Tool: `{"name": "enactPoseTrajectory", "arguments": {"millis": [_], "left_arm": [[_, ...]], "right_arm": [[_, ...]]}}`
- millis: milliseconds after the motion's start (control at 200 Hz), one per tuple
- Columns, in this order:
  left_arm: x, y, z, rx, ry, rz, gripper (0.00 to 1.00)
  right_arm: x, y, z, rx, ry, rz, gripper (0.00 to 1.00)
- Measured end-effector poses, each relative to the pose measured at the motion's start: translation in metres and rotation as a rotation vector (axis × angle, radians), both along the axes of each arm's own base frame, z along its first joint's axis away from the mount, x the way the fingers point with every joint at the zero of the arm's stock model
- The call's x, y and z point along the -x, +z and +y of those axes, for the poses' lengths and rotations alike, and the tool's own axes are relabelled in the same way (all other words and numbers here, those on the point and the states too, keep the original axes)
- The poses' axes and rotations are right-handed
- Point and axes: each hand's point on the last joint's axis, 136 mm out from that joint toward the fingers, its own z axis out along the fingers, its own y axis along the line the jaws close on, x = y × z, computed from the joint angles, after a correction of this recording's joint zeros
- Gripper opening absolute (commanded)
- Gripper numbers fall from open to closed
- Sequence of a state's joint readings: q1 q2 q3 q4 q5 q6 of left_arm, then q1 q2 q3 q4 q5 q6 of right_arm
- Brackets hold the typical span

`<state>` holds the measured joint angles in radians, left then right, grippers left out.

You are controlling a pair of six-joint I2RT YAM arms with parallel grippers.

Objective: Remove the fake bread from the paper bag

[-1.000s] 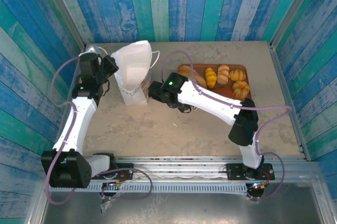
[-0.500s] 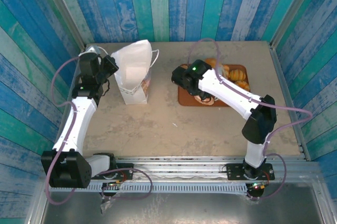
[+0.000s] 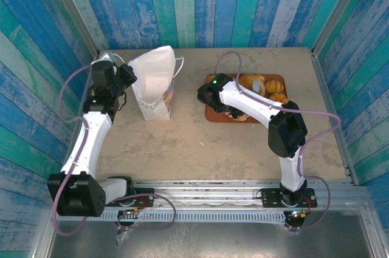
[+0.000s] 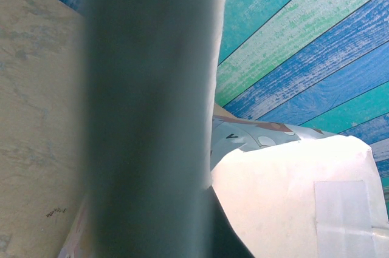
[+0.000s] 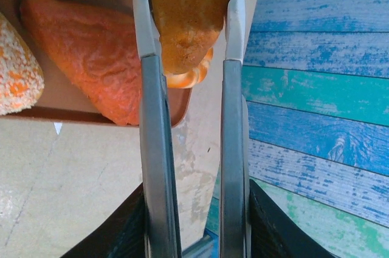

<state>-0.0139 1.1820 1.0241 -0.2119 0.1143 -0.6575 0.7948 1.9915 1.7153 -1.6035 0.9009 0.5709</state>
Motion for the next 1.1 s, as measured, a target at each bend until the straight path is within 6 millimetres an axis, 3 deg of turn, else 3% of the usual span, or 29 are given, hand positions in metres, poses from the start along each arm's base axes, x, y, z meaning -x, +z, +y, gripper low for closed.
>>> {"name": "enactPoseTrajectory", "arguments": {"millis": [230, 466, 942, 1097], "left_arm": [[0.000, 0.000, 0.000, 0.000, 0.000, 0.000, 0.00], [0.000, 0.000, 0.000, 0.000, 0.000, 0.000, 0.00], [0.000, 0.001, -0.001, 0.001, -0.003, 0.000, 0.00], [0.000, 0.004, -0.001, 0.001, -0.003, -0.004, 0.00]], "right_arm": [[0.011, -0.016, -0.001, 0.021, 0.014, 0.057, 0.45], [0.020, -0.028, 0.020, -0.046, 0.058, 0.102, 0.51], [0.028, -0.021, 0.027, -0.108, 0.076, 0.121, 0.50], [0.035, -0.005, 0.035, -0.154, 0.101, 0.104, 0.45]]}}
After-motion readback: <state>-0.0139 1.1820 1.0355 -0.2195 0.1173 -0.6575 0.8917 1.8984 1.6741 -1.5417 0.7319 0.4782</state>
